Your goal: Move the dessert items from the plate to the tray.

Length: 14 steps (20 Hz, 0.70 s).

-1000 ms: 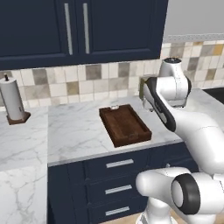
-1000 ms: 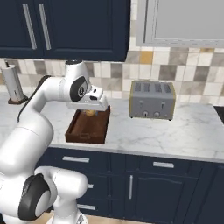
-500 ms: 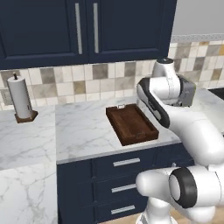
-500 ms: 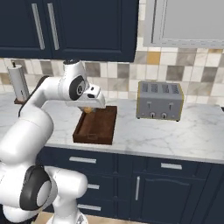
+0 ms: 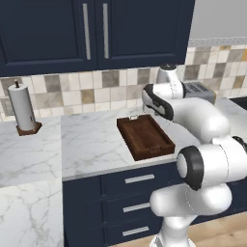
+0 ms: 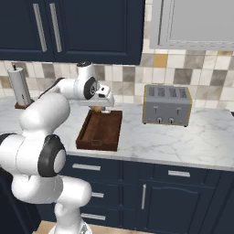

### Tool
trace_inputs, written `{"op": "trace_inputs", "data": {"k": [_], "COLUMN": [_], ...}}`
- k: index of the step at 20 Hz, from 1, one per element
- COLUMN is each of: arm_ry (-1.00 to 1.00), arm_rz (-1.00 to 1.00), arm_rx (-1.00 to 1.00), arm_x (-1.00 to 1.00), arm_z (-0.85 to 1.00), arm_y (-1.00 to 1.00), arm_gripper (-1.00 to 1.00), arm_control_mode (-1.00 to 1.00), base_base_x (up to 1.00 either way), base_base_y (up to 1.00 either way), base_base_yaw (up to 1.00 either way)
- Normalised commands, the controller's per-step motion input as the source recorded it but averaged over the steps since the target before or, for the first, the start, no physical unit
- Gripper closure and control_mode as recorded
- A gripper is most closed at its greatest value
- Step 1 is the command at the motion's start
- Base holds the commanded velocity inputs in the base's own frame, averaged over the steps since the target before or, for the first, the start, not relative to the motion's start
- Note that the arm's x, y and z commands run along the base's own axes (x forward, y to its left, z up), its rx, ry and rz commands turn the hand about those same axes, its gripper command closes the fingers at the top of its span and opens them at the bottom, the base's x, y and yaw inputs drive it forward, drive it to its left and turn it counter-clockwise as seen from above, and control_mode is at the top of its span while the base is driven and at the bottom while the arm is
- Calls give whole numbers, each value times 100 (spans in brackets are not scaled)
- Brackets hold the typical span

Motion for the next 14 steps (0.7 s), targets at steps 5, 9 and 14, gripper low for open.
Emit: {"op": "trace_inputs", "data": {"k": [5, 9, 14], "arm_ry": [16, 13, -4], "arm_rz": [3, 12, 2], "arm_rx": [2, 0, 0], "arm_x": [99, 63, 51], "arm_z": [-40, -51, -69], "arm_y": [30, 11, 1], "arm_gripper": [100, 100, 100], "arm_control_mode": [-100, -100, -100], "base_base_x": [0, 0, 0], "base_base_y": [0, 0, 0], "base_base_yaw": [0, 0, 0]}}
